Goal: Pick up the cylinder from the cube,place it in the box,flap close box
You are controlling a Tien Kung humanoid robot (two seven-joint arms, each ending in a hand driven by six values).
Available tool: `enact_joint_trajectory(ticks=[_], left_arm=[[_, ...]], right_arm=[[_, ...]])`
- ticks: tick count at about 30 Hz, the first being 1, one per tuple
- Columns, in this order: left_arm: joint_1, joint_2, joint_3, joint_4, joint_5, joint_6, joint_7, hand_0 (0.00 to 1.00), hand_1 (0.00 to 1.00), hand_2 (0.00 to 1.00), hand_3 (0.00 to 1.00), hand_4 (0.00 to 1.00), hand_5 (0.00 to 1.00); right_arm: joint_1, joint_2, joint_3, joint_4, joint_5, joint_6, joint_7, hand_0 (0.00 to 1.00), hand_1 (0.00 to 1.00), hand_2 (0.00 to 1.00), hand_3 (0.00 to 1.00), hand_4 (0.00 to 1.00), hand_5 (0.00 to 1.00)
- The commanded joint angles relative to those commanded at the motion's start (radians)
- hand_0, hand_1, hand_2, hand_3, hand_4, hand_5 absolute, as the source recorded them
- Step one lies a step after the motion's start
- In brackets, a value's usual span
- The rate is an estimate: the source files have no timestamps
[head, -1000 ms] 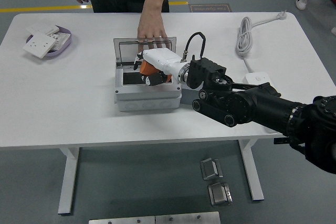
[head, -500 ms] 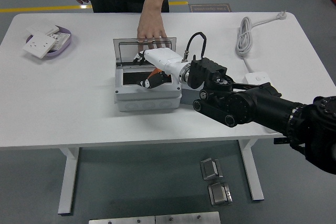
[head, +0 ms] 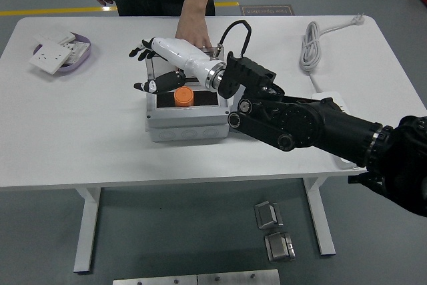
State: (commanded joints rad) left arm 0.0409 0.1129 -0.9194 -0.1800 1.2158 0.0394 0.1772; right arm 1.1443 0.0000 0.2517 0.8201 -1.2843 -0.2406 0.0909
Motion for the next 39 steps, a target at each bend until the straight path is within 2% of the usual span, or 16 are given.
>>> enact_joint_trajectory(ticks=[9, 21, 39], left_arm=[[-0.002, -0.001, 0.017, 0.000, -0.018, 0.002, -0.002, 0.578, 0.613, 0.537, 0.586, 0.545, 0.252], [-0.006, 0.000, 0.021, 0.000, -0.020, 0.002, -0.003, 0.579, 0.611, 0.536, 0.586, 0.542, 0.249], [-0.020, 0.010, 0.028, 0.000, -0.016, -0.001, -0.007, 0.578, 0.609, 0.535, 0.584, 0.541, 0.245]], right_arm=[[0.031, 0.000, 0.046, -0.112, 0.033, 0.011, 0.009, 0.831, 0.733, 0.721, 0.761, 0.838, 0.345], [0.031, 0.000, 0.027, -0.232, 0.077, 0.023, 0.017, 0.830, 0.730, 0.717, 0.760, 0.833, 0.353], [-0.016, 0.000, -0.001, -0.280, 0.104, 0.019, 0.031, 0.829, 0.730, 0.714, 0.758, 0.829, 0.362]])
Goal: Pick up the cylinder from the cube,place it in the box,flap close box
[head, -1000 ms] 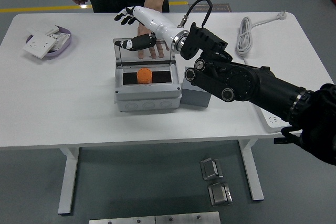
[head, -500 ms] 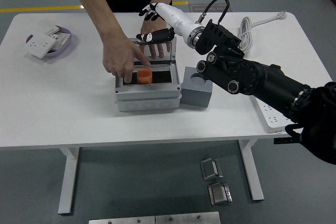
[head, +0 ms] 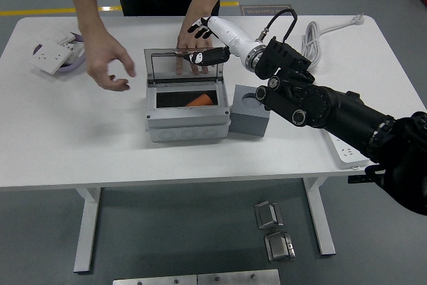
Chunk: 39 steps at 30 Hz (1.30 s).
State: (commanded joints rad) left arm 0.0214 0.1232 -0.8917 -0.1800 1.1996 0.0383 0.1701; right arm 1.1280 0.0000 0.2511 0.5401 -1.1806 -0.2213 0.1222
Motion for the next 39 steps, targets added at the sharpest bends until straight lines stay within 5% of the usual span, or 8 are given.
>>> enact_joint_trajectory(ticks=[11, 39], left_arm=[[0.000, -0.001, 0.031, 0.000, -0.028, 0.002, -0.007, 0.577, 0.608, 0.534, 0.583, 0.536, 0.238], [0.026, -0.015, 0.066, 0.000, -0.088, 0.016, -0.024, 0.578, 0.606, 0.535, 0.582, 0.528, 0.230]], right_arm=[[-0.033, 0.000, -0.004, 0.003, 0.003, -0.004, 0.008, 0.827, 0.731, 0.714, 0.757, 0.828, 0.371], [-0.095, 0.000, 0.008, 0.246, -0.134, -0.012, -0.034, 0.825, 0.729, 0.717, 0.760, 0.829, 0.376]])
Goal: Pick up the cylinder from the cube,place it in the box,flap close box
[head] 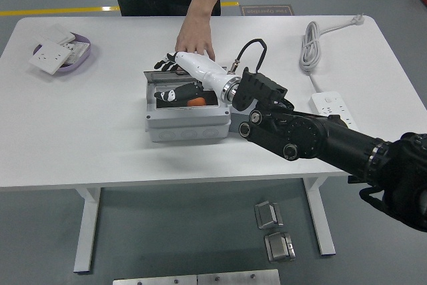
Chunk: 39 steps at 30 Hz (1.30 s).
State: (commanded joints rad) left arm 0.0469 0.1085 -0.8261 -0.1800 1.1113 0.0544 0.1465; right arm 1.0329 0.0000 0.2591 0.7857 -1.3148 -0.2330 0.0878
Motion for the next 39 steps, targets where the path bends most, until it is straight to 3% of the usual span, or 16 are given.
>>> enact_joint_trajectory(ticks=[15, 24, 30, 39], left_arm=[[0.008, -0.006, -0.005, 0.000, -0.001, 0.003, -0.001, 0.578, 0.604, 0.533, 0.580, 0.526, 0.231], [0.007, -0.007, -0.007, 0.000, 0.005, 0.004, -0.002, 0.578, 0.603, 0.533, 0.580, 0.521, 0.229], [0.010, -0.009, -0.005, 0.000, 0.000, 0.007, -0.004, 0.578, 0.602, 0.533, 0.580, 0.517, 0.229], [0.016, -0.011, -0.005, 0.000, -0.003, 0.011, -0.007, 0.578, 0.601, 0.534, 0.580, 0.515, 0.222]], right_arm=[[-0.062, 0.000, 0.061, 0.062, -0.027, 0.001, -0.004, 0.824, 0.728, 0.720, 0.761, 0.829, 0.375], [-0.076, -0.002, 0.128, 0.008, -0.018, 0.002, 0.011, 0.824, 0.727, 0.721, 0.763, 0.831, 0.376], [-0.087, -0.031, 0.143, 0.028, -0.023, 0.004, 0.006, 0.823, 0.726, 0.721, 0.762, 0.832, 0.376], [-0.116, -0.107, 0.141, 0.121, -0.060, 0.014, -0.014, 0.823, 0.726, 0.722, 0.762, 0.832, 0.374]])
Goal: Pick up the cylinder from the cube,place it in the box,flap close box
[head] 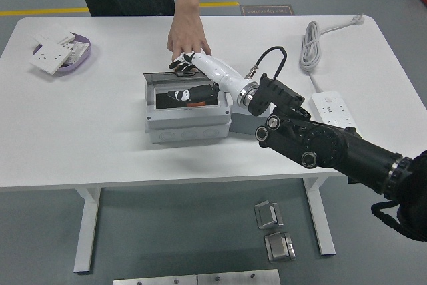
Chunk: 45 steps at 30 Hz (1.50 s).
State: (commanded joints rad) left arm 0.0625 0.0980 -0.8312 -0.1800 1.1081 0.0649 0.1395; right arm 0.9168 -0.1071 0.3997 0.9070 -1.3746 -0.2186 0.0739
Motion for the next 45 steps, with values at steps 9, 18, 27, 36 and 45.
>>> enact_joint_trajectory(ticks=[9, 18, 27, 36, 45], left_arm=[[0.003, -0.003, -0.001, 0.000, -0.006, 0.003, -0.002, 0.579, 0.600, 0.534, 0.581, 0.507, 0.221], [0.006, -0.005, 0.000, 0.000, -0.017, 0.006, -0.004, 0.579, 0.599, 0.534, 0.580, 0.503, 0.220], [0.003, -0.003, -0.008, 0.000, -0.013, 0.005, 0.000, 0.579, 0.597, 0.533, 0.580, 0.497, 0.214], [0.012, -0.012, -0.040, 0.000, 0.002, 0.006, 0.015, 0.578, 0.597, 0.533, 0.580, 0.496, 0.214], [0.037, -0.029, -0.047, 0.000, -0.009, 0.013, 0.021, 0.578, 0.597, 0.534, 0.580, 0.499, 0.214]], right_arm=[[-0.044, -0.061, 0.012, 0.062, -0.011, 0.001, -0.003, 0.822, 0.725, 0.725, 0.764, 0.835, 0.377], [-0.059, -0.081, 0.021, 0.113, -0.029, 0.001, -0.012, 0.821, 0.722, 0.726, 0.764, 0.837, 0.378], [-0.077, -0.121, 0.122, 0.123, -0.052, 0.006, -0.019, 0.821, 0.724, 0.727, 0.767, 0.840, 0.384], [-0.247, -0.187, 0.372, 0.264, -0.137, -0.009, -0.004, 0.821, 0.723, 0.727, 0.768, 0.841, 0.387], [-0.460, -0.132, 0.667, 0.390, -0.175, -0.036, 0.048, 0.821, 0.724, 0.727, 0.769, 0.846, 0.394]])
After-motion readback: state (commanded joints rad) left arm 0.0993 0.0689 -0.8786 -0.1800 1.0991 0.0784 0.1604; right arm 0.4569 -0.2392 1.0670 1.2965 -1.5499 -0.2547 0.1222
